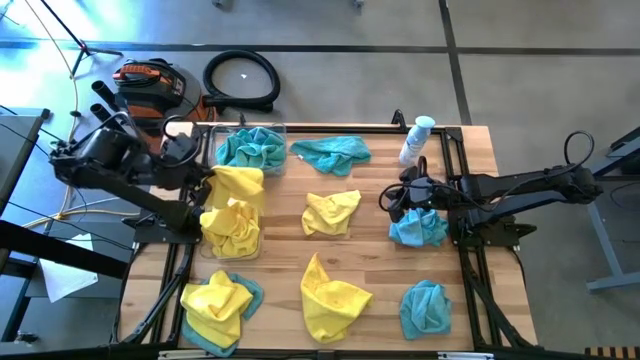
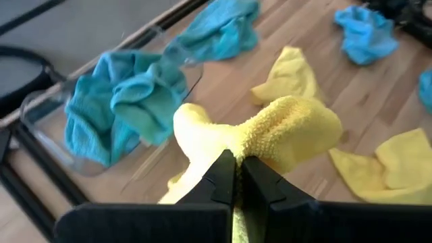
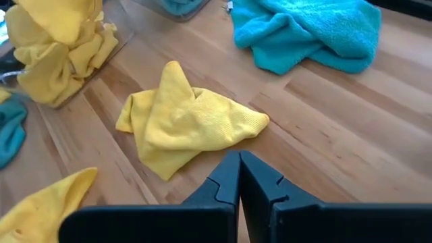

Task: Sort microfiber towel by color & place in baskets
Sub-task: Put the yellow towel into the bottom transparent bin

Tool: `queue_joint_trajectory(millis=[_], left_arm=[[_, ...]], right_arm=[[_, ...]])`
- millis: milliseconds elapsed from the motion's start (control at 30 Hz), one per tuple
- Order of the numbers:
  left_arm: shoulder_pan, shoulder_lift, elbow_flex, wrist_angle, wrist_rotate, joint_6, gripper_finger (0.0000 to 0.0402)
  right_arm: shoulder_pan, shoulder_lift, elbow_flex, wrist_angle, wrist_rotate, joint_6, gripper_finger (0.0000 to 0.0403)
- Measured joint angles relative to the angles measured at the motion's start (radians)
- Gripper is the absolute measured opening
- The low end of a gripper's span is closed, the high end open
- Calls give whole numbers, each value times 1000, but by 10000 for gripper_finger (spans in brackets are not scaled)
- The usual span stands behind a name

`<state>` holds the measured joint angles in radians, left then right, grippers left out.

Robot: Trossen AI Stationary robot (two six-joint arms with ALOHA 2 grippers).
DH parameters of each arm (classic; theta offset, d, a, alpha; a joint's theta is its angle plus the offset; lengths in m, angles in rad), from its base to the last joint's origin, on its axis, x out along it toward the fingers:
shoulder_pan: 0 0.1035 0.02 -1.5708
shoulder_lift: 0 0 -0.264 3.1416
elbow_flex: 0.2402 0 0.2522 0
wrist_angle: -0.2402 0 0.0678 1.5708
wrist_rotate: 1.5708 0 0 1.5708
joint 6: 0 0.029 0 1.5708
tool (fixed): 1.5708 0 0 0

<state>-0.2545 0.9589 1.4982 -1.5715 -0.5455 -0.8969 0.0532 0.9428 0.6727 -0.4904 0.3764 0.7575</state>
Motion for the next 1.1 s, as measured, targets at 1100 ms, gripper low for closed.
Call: queue_joint_trajectory(millis=[1100], left_arm=[[181, 181, -677, 385, 192, -723, 0]], right_arm=[[-1, 0, 0, -67, 34, -216, 4]])
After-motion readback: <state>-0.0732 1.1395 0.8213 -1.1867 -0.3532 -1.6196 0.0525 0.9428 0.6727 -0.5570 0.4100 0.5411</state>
